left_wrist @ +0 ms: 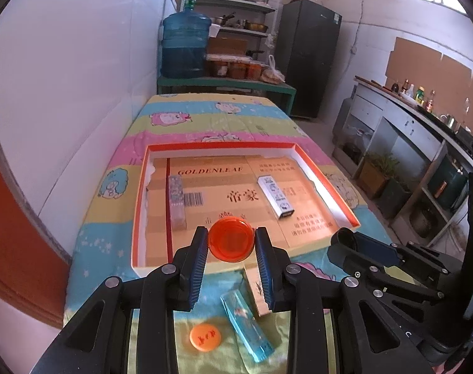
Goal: Organize rigid objects
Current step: 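Carry the orange cap with the left tool while the right tool carries the black cap, then open the left tool on the orange cap while the right tool releases the black cap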
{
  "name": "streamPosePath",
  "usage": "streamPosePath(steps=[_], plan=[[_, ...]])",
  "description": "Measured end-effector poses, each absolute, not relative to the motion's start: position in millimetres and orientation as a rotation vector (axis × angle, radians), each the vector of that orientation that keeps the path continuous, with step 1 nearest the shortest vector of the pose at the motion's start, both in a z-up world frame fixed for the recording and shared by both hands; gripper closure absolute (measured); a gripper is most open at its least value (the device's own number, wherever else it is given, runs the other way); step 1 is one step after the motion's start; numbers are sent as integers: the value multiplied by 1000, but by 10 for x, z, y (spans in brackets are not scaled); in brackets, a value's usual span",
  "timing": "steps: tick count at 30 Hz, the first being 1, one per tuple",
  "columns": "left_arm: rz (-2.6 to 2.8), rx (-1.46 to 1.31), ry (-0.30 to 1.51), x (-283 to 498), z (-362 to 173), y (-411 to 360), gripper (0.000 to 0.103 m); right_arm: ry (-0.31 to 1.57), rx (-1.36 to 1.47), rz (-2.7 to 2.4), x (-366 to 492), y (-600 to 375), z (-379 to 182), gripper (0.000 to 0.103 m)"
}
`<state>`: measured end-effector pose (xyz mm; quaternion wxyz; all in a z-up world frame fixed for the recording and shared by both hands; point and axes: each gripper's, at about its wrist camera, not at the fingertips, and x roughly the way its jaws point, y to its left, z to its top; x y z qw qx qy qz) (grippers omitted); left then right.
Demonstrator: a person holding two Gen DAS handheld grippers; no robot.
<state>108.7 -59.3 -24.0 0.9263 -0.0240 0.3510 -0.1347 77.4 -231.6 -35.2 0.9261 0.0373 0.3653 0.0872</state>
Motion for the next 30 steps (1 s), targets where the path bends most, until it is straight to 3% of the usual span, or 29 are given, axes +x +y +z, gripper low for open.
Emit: streamPosePath(steps=[30], plan=[[-229,-50,781,1984,-513,-589,71,791,100,87,1671,-2664,-534,73]])
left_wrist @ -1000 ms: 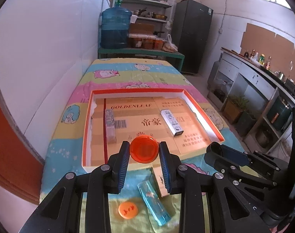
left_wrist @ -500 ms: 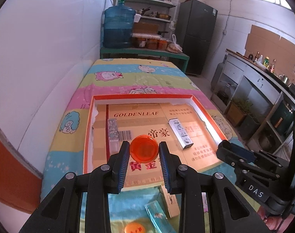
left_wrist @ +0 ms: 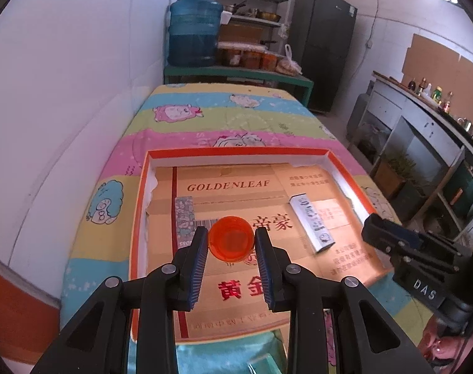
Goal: Organize rigid objects
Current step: 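Open the left tool on the orange cap while the right tool releases the black cap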
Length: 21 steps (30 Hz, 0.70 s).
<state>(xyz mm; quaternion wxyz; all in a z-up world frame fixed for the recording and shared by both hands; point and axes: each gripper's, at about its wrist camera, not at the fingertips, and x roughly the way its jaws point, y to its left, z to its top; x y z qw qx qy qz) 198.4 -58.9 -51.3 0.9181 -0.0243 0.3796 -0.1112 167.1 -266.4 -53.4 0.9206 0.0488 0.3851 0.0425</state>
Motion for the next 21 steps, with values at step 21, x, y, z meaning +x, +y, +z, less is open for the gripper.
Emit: streamPosePath(steps=[21], plan=[[-211,-5,877,2465,-848,-662,71,874,40,68,2035,-2674,-815,73]])
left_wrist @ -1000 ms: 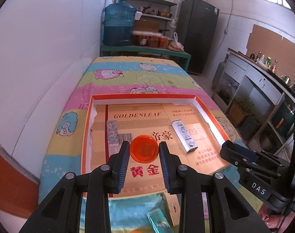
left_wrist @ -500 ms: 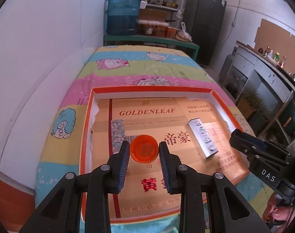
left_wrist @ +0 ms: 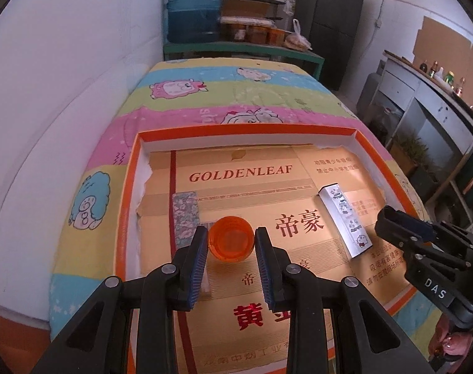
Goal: Organize rigid objects
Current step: 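Open the left tool on the orange cap while the right tool releases the black cap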
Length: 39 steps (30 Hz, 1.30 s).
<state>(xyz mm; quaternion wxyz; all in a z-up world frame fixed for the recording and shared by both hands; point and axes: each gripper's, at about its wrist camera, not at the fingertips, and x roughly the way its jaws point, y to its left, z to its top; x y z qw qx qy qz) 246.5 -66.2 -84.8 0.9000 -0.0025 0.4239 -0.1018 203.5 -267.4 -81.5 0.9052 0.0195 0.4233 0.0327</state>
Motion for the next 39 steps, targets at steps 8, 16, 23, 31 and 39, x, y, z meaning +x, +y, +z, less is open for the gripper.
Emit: streamPosePath(steps=[8,16,23,31,39], plan=[[-246,29,896,2499,-928,-838,71,890,38,69,2070,-2689,-879,73],[-244,74,905,2512,-1013,-954,71,894,28,71,2087,-2677,-915,73],[-236,86,905,2519,-1056,-975,71,891,-16,63,2085,-2623,-939,73],[-239,68,909,2541,-1056,-942,59,889,-35,59,2087,-2605,-952,73],[-260,45,915,2530,-1035,-921,57,895,-17,50,2056,-2624,-943,66]])
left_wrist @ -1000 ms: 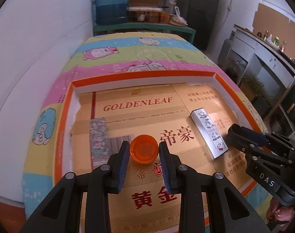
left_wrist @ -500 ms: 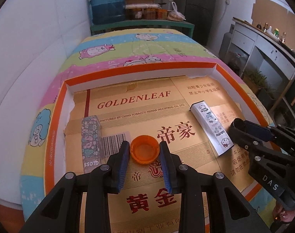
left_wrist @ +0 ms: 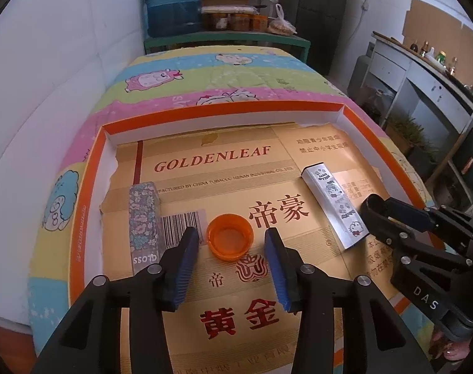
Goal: Organize rigid objects
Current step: 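Open the left tool on the orange cap while the right tool releases the black cap, then withdraw both tools from the tray back toward the caps on the quilt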
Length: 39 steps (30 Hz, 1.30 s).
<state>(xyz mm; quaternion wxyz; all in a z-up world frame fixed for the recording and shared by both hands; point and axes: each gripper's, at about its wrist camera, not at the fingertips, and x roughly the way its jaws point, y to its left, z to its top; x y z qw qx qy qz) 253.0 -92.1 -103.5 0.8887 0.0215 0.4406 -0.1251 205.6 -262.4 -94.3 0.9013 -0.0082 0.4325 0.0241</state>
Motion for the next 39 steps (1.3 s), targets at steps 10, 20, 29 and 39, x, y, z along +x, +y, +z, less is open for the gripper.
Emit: streamPosePath(steps=[10,20,29,39], plan=[[-294,-20,866,2363,-829,-836,57,852,4,23,1898,-2666,-766,59],[-319,-64,823,2143,-596,-710,51,827,31,23,1680,-2665,-630,59],[-265,21,741,1816,-365,-716,51,801,37,33,1460,-2596,-480,59],[-248,25,696,1452,-189,-668,51,776,23,60,1185,-2458,-328,59]])
